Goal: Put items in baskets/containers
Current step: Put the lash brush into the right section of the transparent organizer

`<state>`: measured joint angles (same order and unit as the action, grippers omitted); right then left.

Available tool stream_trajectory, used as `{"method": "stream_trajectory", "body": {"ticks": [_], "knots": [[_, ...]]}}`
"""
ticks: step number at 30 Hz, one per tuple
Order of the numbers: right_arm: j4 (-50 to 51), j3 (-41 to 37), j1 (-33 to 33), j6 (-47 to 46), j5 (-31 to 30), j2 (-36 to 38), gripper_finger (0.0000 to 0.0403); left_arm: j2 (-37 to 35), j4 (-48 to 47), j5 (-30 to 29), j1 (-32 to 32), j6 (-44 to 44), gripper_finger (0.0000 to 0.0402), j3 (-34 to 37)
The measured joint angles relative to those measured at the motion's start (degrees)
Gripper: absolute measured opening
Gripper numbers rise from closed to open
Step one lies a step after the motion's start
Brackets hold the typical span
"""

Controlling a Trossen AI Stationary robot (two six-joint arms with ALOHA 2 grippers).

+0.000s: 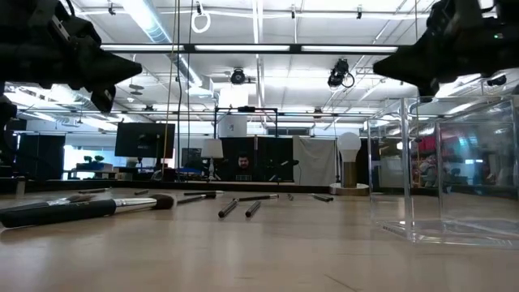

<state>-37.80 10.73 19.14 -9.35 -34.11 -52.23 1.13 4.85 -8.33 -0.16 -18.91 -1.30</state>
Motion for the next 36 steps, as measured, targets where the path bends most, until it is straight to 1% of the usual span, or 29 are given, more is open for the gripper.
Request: {"method": "stream_trajectory", "body": {"ticks": [2,4,7,9,12,15,18,21,25,27,29,31,32,34,36], "knots": [[-0.43,0.57,0.0,1.84,0.04,-2.24,0.0022,0.26,4.28,-1.01,-0.02,0.04,0.0018,0.0],[-0.77,0.8,0.0,3.24,0.07,-4.11,0.0022,1.74,10.95,-0.7,0.0,0.73,0.0018,0.0],[-2.72,0.8,-0.33,5.87,0.05,-6.07,0.0022,6.18,21.56,0.38,-0.07,4.65,0.0018,0.0],[-3.48,0.8,-0.48,7.32,0.06,-6.81,0.0022,11.12,28.49,0.11,-0.09,7.53,0.0015,0.0],[-3.85,0.81,-0.85,8.47,0.06,-6.97,0.0022,20.97,37.13,-1.94,-0.09,11.19,0.0005,-0.18],[-3.85,0.82,-1.67,8.55,0.07,-6.97,0.0022,31.17,39.5,-5.49,-0.09,13.19,0.0004,-3.57],[-4.44,0.8,-2.63,8.1,0.07,-6.97,0.0022,41.17,37.91,-10.49,-0.07,14.33,0.0004,-9.26],[-5.27,0.81,-3.05,6.8,0.07,-6.97,0.0022,49.37,30.41,-15.56,-0.07,15.5,0.0002,-16.14],[-5.11,0.82,-3.06,6.77,0.07,-6.97,0.0022,56.62,14.27,-19.76,0.0,15.51,0.0006,-25.14],[-4.99,0.82,-3.06,6.1,0.07,-6.97,0.0022,59.51,9.17,-22.32,0.0,14.19,0.0013,-28.36],[-5.0,0.8,-3.06,4.99,0.12,-6.97,0.0022,61.69,5.45,-25.56,0.04,9.44,0.0023,-30.99],[-4.99,0.81,-3.05,4.21,0.23,-6.97,0.0022,63.21,0.38,-25.78,0.59,4.7,0.0039,-33.43],[-4.97,0.8,-3.06,4.2,0.35,-6.97,0.0022,63.89,-2.04,-24.61,0.99,2.51,0.005,-34.34],[-4.81,0.8,-3.06,4.18,0.57,-6.97,0.0022,65.45,-5.25,-21.57,2.12,-0.92,0.0076,-35.25],[-4.83,0.82,-3.04,4.18,0.61,-6.97,0.0022,67.1,-7.4,-16.87,3.42,-4.8,0.0107,-35.43]]}}
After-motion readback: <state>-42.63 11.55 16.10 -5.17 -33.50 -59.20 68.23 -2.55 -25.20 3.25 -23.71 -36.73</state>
